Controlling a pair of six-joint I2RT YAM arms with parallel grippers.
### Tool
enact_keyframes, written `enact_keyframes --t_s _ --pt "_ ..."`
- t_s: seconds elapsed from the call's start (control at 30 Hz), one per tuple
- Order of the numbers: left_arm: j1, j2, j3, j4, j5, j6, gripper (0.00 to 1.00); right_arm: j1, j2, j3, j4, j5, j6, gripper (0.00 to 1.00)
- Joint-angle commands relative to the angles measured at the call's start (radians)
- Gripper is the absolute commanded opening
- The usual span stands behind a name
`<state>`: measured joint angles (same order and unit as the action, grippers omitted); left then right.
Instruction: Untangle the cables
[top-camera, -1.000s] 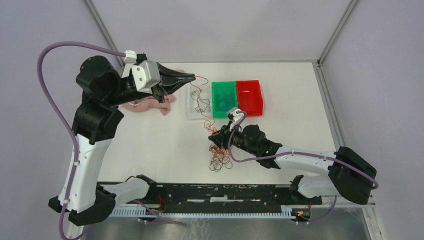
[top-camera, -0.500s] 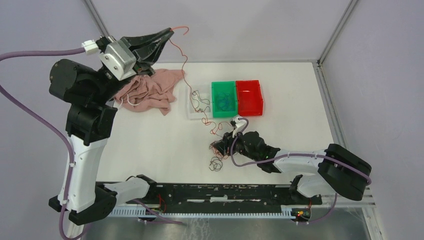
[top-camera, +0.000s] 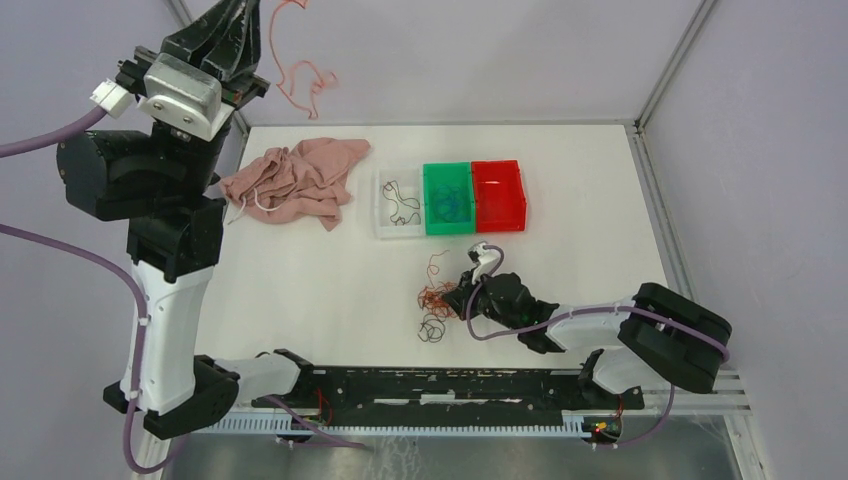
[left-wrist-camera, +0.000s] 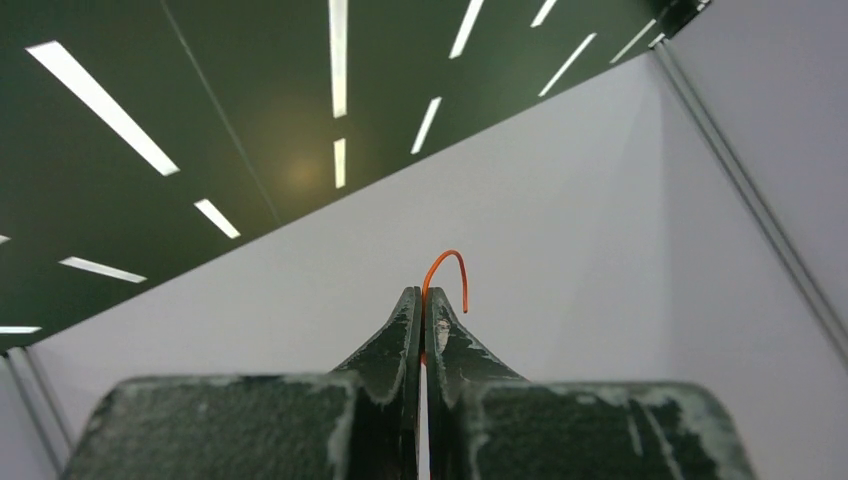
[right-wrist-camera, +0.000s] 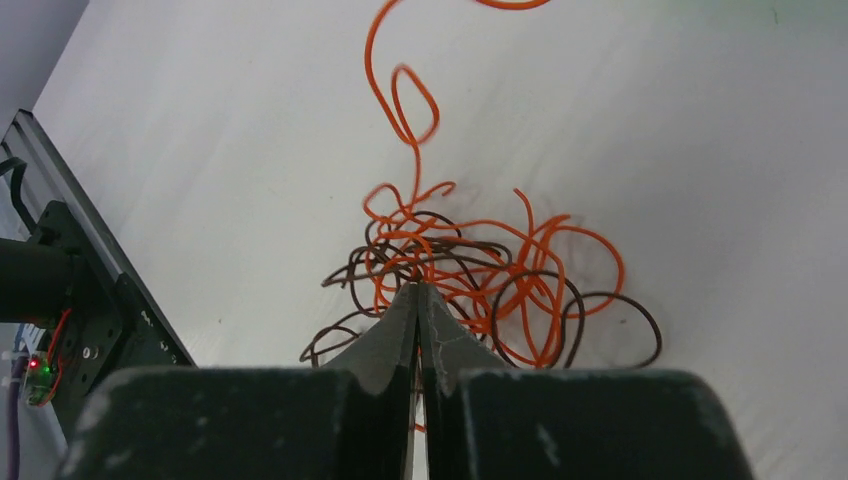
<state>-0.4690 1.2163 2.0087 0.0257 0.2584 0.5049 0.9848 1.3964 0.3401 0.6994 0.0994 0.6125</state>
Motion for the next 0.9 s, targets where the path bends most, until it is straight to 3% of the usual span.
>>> enact_keyframes --t_s 0.0,0.1,0.23,0.5,0.67,0.87 --pt "-0.005 0.027 0.059 0.135 -0.111 0.122 0.03 0.004 0.010 -0.039 0.080 0.046 0.030 0.03" --pt "-0.004 0.030 0.068 0.112 -0.095 0.117 0.03 0.003 0.004 -0.054 0.087 0.056 0.037 0.04" --pt "-0.004 0.005 0.008 0.074 -0.054 0.085 0.03 0.005 -0.046 -0.038 0.054 0.048 0.037 0.14" --pt "-0.004 -0.039 -0.123 0.048 -0.039 0.063 0.03 0.005 -0.260 0.023 -0.136 0.072 -0.018 0.33" --pt "-0.005 -0.059 -0.194 0.028 -0.025 0.026 0.03 0.005 -0.361 0.062 -0.214 0.085 -0.046 0.37" --pt "-0.005 -0.079 -0.278 -0.009 -0.010 -0.008 0.03 0.005 -0.424 0.135 -0.311 0.119 -0.082 0.50"
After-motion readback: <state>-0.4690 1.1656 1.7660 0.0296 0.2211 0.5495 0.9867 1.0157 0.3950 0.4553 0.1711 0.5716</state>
